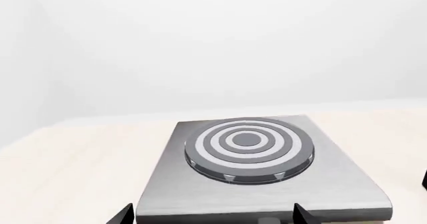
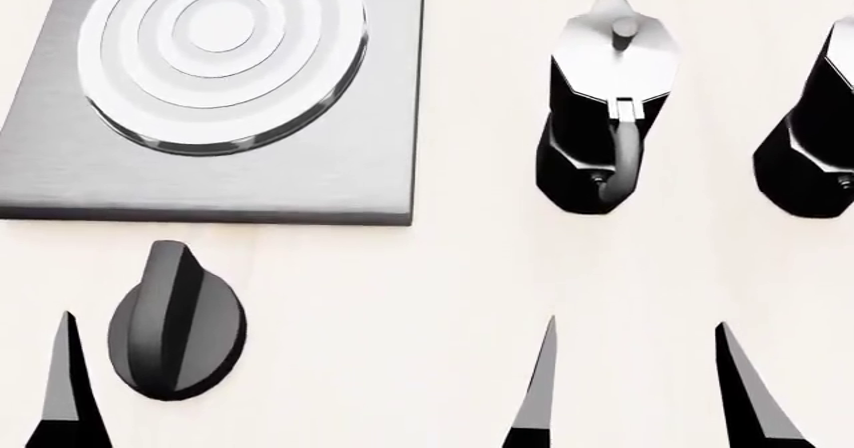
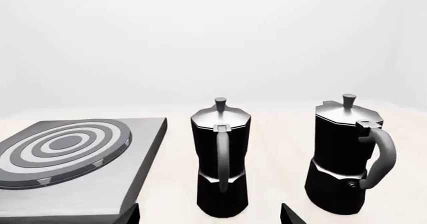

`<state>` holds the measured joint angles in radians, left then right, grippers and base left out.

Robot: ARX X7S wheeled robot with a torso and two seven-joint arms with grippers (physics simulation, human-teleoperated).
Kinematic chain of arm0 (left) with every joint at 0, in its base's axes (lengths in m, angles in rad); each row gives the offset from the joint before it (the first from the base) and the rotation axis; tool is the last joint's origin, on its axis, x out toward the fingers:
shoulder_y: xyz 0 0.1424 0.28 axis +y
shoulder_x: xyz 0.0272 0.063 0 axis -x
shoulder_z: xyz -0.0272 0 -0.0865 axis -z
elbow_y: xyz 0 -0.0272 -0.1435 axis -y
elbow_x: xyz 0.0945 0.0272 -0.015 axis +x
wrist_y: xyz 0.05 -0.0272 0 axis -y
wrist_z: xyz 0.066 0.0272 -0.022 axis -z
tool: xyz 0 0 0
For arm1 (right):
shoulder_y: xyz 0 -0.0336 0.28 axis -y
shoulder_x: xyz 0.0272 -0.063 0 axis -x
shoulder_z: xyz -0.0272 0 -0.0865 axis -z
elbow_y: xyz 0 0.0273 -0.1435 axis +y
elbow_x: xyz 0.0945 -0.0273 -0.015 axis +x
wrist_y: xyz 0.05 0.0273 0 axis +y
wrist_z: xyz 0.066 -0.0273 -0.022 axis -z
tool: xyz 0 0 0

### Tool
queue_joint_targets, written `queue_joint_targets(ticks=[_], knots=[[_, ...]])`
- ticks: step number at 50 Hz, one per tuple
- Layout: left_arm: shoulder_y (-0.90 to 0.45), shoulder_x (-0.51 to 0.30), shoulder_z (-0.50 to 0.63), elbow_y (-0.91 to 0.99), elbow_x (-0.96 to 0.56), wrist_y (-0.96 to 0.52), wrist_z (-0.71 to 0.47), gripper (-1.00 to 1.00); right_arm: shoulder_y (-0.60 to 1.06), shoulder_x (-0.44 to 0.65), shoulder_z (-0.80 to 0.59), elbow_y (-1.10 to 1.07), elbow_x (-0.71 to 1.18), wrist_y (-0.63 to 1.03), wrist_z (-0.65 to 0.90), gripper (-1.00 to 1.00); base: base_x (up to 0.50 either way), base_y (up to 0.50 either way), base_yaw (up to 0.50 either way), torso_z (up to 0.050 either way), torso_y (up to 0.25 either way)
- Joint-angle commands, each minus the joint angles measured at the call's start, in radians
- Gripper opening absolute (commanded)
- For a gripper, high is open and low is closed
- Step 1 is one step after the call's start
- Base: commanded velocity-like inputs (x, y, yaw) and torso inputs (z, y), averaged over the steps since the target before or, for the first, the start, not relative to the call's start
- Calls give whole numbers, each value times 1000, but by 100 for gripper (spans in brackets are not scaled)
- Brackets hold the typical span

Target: Turn off the stove.

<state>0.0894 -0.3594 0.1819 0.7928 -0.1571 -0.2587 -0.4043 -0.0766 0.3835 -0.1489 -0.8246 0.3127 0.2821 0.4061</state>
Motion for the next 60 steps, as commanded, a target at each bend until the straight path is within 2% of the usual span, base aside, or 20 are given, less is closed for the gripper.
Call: queue_joint_targets(ticks=[1, 11, 35, 49, 60], knots=[[0, -3, -1, 3, -4, 6, -5, 100, 1, 4, -2, 2, 5, -2, 2, 100, 0, 0, 0, 0, -43], [7, -5, 1, 45, -20, 9, -9, 100, 1, 8, -7, 3, 7, -1, 5, 100, 0, 0, 0, 0, -2], [-144, 1, 127, 230, -97, -185, 8, 100, 1, 13, -16, 13, 13, -9, 7, 100, 0, 0, 0, 0, 0], [-185, 24, 212, 100, -81, -163, 24, 100, 5, 15, -21, 21, 14, -11, 9, 100, 0, 0, 0, 0, 0], [-198, 31, 229, 9, -63, -112, 35, 100, 7, 21, -22, 18, 20, -6, 12, 100, 0, 0, 0, 0, 0]])
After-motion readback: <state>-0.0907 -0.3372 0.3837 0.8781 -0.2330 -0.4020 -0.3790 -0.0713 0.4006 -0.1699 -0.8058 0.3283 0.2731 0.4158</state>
